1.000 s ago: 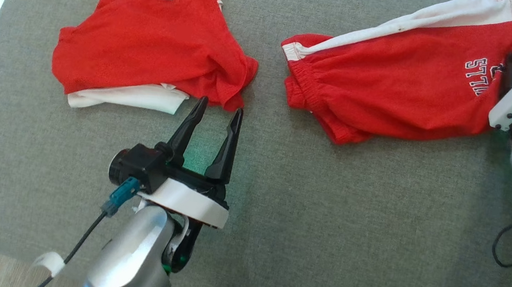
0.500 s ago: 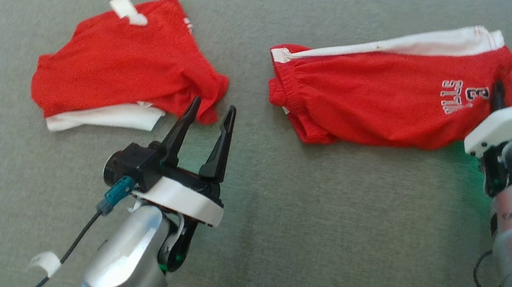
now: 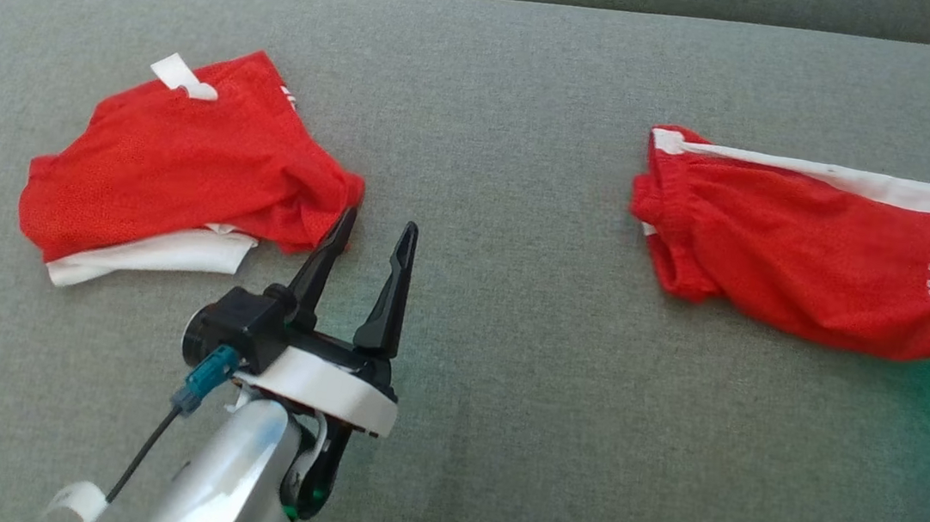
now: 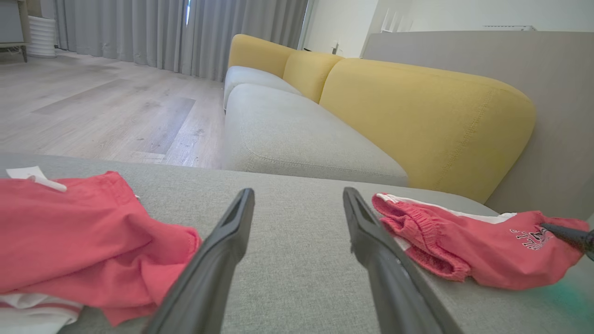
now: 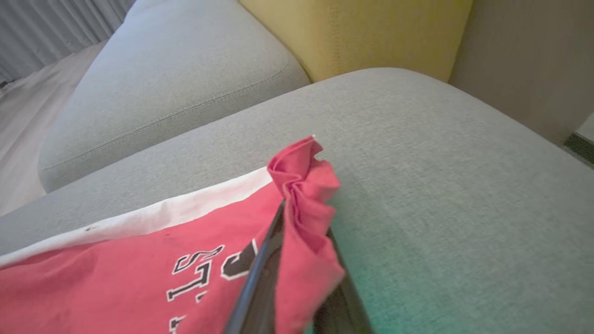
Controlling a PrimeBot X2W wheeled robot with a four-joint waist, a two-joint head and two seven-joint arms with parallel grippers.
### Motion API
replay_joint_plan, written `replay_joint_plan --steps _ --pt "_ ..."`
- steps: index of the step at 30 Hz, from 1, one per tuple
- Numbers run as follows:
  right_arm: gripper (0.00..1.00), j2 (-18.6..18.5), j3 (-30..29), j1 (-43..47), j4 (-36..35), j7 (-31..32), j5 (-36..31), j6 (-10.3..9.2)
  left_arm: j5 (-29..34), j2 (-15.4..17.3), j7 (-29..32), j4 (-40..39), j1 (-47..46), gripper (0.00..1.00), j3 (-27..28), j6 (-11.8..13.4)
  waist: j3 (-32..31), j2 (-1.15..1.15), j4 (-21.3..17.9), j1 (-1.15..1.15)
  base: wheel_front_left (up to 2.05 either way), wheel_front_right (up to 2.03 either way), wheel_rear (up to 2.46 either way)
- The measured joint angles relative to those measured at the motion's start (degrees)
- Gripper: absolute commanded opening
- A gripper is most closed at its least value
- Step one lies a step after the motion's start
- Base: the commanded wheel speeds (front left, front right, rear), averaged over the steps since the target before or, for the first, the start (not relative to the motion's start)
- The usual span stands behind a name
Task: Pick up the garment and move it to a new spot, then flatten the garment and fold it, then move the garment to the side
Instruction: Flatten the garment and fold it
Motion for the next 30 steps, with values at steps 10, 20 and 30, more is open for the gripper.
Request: replay_joint_plan --steps 10,20,30 --pt "0.00 2.2 -1.2 -0.5 1.0 -2.9 -3.1 0.00 0.5 0.0 0.0 1.2 0.1 1.00 0.2 -0.1 -0.9 0.00 0.5 0.01 0.00 0.00 0.00" --pt "0.00 8.4 7.3 -0.5 -1.5 -5.2 -2.7 0.00 0.5 0.0 0.0 1.7 2.1 1.00 0.8 -0.1 -5.2 0.00 1.0 0.00 0.00 0.00 0.00" --pt "0.00 11.9 18.7 -0.1 -5.4 -5.3 3.3 0.00 0.4 0.3 0.0 1.7 3.2 1.00 1.0 0.0 -7.1 0.00 4.0 0.00 0.00 0.00 0.00"
